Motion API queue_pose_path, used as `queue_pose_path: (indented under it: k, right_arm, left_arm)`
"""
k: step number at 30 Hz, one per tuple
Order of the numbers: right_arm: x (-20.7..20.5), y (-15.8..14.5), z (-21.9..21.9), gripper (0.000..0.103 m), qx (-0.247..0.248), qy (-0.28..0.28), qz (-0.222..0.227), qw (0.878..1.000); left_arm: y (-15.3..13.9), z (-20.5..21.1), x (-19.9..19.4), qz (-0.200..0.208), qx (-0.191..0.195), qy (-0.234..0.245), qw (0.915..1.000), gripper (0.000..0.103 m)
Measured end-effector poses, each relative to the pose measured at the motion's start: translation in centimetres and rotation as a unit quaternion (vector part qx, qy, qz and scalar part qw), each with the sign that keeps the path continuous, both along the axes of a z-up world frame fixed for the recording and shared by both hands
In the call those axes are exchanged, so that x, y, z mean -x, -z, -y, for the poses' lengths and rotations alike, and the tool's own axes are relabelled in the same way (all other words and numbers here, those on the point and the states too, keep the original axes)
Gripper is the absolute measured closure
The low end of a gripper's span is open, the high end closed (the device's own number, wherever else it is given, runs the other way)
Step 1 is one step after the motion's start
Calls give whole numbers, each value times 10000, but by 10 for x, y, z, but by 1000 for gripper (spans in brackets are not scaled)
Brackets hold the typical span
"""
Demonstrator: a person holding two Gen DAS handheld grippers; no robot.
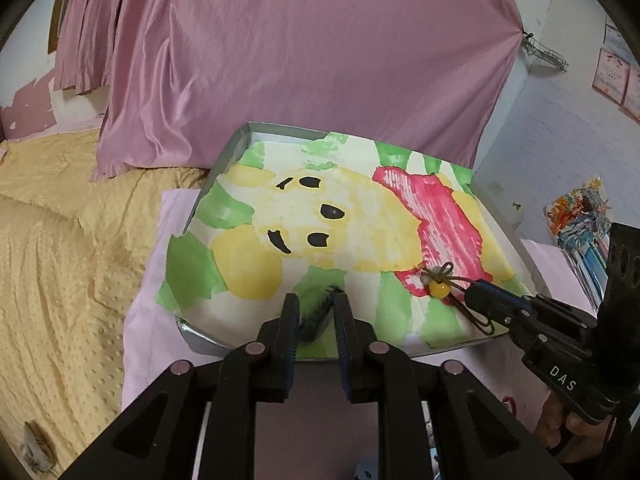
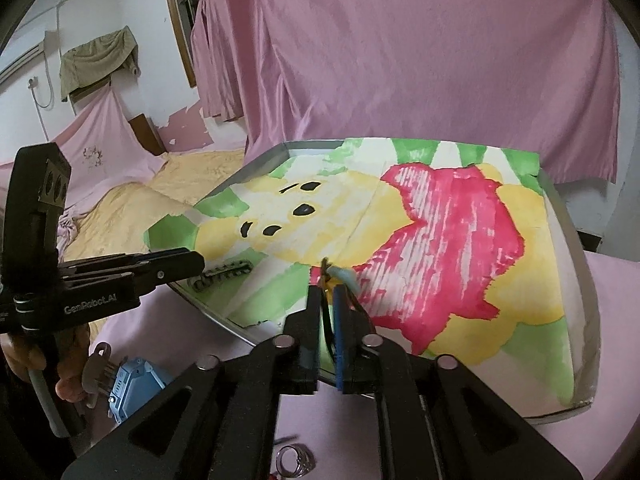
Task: Organize jewelry
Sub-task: 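Carry both held items over the painted tray and open both grippers, then withdraw both open grippers from the tray back toward the table items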
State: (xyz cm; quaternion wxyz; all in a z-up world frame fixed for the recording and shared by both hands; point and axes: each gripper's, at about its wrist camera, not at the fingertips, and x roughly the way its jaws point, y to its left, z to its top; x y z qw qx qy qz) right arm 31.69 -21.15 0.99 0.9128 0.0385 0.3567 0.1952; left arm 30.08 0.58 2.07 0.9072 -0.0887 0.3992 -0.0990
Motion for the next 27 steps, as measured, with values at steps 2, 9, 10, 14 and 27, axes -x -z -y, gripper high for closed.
queue_pose_path:
  k: [2,9,10,14,27]
  right_arm:
    - [3,-3,2,73,-4,67,78,9999]
    - [24,-16,12,57,-23,366,502,9981]
    - [30,-19,13,53,1,413,633,9971]
    - [58,-32,14,35,-24,523,1156,9919]
    - [157,-49,11,8,-32,1003,2264,9688]
  left_arm:
    - [-3,-2,3,114,66,-10,9999,54]
    - [-16,-14,24,608,258,-277,9974,28]
    - [-17,-15,27,663,242,-307,9970,28]
    - [-24,-16,50,1040,97,-454,9935,13]
    - [-36,-24,140,2199,-400,-752,9718,1]
